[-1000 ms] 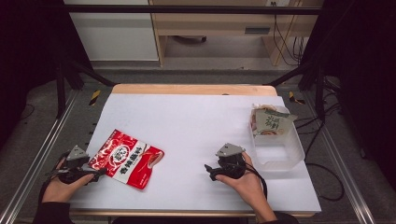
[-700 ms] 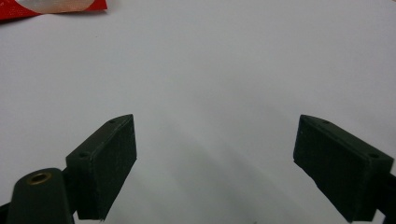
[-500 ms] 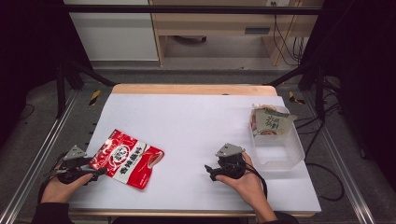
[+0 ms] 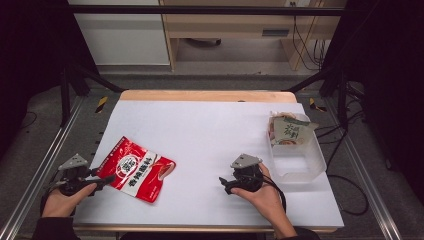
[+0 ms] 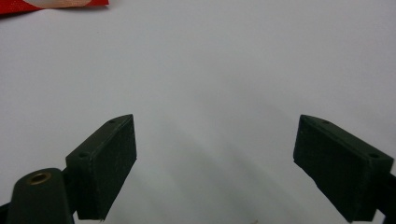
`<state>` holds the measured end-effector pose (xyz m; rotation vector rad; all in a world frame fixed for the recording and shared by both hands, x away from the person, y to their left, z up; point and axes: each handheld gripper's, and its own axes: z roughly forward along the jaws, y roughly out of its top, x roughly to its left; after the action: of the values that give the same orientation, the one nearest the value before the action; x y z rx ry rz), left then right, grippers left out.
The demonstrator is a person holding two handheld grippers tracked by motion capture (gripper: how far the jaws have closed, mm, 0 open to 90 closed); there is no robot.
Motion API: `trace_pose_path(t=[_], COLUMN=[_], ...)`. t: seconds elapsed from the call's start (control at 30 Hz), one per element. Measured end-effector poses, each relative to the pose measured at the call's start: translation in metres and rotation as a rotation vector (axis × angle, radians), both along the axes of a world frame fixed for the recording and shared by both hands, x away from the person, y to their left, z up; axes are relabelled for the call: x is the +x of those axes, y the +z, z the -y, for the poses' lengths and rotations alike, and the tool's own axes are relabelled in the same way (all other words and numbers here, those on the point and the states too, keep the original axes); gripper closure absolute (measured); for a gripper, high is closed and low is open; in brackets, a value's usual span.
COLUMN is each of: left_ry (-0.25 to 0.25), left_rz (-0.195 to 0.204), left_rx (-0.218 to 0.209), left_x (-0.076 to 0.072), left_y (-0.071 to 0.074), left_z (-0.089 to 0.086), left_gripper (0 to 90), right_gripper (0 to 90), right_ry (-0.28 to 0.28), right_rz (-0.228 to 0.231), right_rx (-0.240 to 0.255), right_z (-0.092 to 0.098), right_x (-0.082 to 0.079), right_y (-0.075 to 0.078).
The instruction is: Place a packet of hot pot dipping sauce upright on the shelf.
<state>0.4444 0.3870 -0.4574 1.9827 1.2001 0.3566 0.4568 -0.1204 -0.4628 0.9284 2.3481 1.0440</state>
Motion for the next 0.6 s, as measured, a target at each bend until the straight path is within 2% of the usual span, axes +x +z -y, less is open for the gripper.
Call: trace_pose_path(t=[0.1, 0.17, 0.27, 0.4, 0.6], left_ry=[0.028, 0.034, 0.041, 0.049, 0.045], left_rz=[-0.012, -0.026, -0.036, -0.030, -0.021], left_rx=[0.031, 0.024, 0.044, 0.046, 0.061], left_x=[0.0021, 0.0040, 0.0073, 0.0083, 0.0074], left_y=[-0.0022, -0.0031, -0.0049, -0.0041, -0.0021], left_z=[0.0007, -0.0003, -0.0008, -0.0029, -0.0008], left_gripper=[50.9, 58.7, 68.0, 81.2, 87.4], right_gripper=[13.8, 13.8, 13.8, 13.8, 13.8], right_ry=[0.000, 0.001, -0.001, -0.002, 0.001], right_rz=[0.000, 0.000, -0.001, -0.001, 0.001], right_rx=[-0.001, -0.002, -0.002, -0.003, -0.005], right_z=[-0.0001, 0.0001, -0.0004, -0.0004, -0.0001], right_x=[0.0000, 0.0000, 0.0001, 0.0000, 0.0000], right_y=[0.0000, 0.0001, -0.0004, -0.0003, -0.0002])
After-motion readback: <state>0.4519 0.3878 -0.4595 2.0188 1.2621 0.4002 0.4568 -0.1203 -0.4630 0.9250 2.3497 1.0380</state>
